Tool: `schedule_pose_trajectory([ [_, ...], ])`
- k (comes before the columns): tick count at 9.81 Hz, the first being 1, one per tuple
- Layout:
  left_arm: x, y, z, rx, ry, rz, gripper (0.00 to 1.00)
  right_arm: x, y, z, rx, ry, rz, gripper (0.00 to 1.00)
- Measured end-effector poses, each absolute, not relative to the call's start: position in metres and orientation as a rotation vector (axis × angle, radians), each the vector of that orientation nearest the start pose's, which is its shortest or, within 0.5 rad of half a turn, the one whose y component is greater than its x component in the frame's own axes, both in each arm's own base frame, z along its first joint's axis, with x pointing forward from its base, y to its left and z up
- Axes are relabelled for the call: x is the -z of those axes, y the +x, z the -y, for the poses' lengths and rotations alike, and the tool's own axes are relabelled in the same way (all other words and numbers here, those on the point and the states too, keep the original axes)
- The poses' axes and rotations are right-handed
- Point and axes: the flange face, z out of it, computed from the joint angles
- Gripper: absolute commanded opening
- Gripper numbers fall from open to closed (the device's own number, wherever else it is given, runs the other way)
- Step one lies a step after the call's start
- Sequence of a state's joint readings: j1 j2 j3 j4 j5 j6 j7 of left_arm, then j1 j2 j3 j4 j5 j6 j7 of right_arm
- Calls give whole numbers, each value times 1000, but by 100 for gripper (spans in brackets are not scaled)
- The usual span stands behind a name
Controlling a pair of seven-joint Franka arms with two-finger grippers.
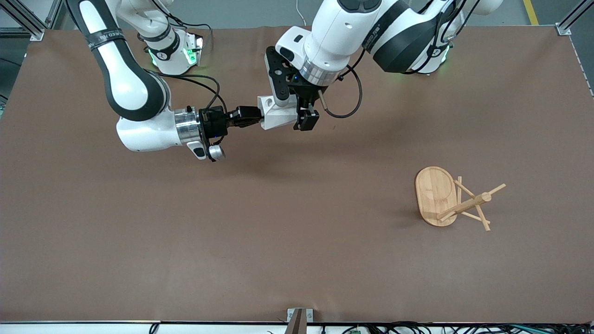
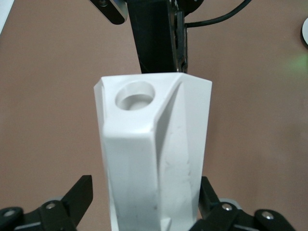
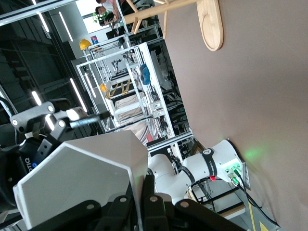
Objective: Hang cup on rack
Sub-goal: 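Open the right gripper, leaving the cup in the left gripper, then carry the cup toward the wooden rack while the right gripper withdraws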
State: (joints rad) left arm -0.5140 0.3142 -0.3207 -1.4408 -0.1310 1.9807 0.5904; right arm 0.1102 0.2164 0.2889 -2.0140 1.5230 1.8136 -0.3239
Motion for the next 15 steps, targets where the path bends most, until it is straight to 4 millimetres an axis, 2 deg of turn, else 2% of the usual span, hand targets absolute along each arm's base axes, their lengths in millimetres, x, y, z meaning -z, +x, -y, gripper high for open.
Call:
schedule_pose_trajectory([
  [1, -544, 469, 487, 359, -2609, -2136, 5, -392, 513, -297, -399, -1711, -82, 1],
  [4, -545, 469, 486, 359, -2609, -2136, 0, -392, 514, -297, -396, -1710, -81, 1],
  [5, -545, 469, 486, 361, -2608, -2137, 0, -393, 514, -297, -395, -1710, -81, 8],
  [6, -545, 470, 486, 363, -2607, -2137, 0, -393, 514, -297, -394, -1709, -81, 99],
  [9, -543, 477, 480, 362, -2609, -2129, 0, -406, 512, -298, -387, -1700, -59, 100],
  [11, -543, 481, 477, 366, -2614, -2120, 0, -412, 516, -290, -363, -1705, -68, 100],
  [12, -542, 485, 473, 367, -2620, -2107, 0, -410, 522, -278, -348, -1723, -73, 100],
  [13, -542, 492, 465, 370, -2634, -2085, 0, -409, 531, -255, -328, -1780, -64, 100],
  [15, -542, 506, 450, 376, -2656, -2048, 0, -417, 553, -194, -342, -1951, -123, 100],
])
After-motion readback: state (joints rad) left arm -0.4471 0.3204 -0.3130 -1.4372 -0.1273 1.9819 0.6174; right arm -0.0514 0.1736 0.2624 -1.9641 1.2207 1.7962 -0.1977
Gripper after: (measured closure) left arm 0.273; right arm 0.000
